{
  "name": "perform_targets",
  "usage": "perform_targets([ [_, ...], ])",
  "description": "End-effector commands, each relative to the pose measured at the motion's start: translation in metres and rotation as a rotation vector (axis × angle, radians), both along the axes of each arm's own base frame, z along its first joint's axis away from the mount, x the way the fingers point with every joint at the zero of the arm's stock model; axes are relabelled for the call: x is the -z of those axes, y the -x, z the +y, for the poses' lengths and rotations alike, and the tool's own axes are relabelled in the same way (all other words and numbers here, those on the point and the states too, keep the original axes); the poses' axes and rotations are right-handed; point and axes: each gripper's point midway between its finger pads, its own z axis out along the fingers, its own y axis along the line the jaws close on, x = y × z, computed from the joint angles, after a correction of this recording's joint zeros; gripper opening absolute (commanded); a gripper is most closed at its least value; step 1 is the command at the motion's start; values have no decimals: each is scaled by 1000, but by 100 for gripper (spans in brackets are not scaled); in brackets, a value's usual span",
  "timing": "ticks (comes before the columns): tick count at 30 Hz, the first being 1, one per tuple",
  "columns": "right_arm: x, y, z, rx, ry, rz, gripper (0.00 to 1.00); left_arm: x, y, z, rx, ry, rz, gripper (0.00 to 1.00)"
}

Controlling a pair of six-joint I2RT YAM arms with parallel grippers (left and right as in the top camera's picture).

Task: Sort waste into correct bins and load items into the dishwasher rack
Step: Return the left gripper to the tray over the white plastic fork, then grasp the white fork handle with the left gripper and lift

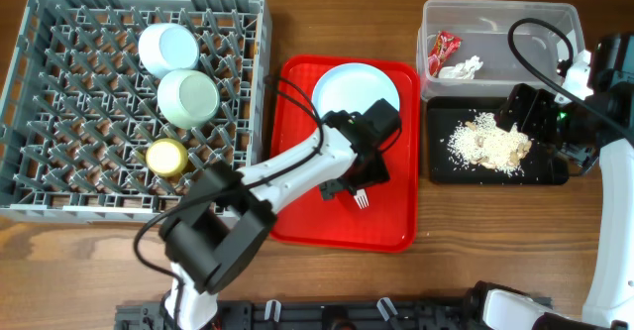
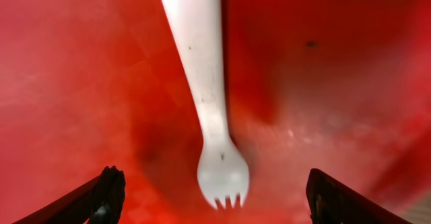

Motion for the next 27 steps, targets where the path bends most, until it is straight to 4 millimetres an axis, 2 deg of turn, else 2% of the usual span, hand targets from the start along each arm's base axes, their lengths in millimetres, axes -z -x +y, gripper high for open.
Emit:
perform_targets([
  [1,4,1,3,-16,-16,12,98,23,8,7,-13,-69,25,84],
  [6,4,1,3,-16,-16,12,99,31,17,9,2,-92,43,68],
  [12,4,1,3,-15,-16,12,99,33,22,11,9,-102,52,35],
  [19,4,1,3,-16,-16,12,98,33,22,10,9,-101,52,22],
  [27,4,1,3,-16,-15,11,99,33,23,10,9,-99,56,15],
])
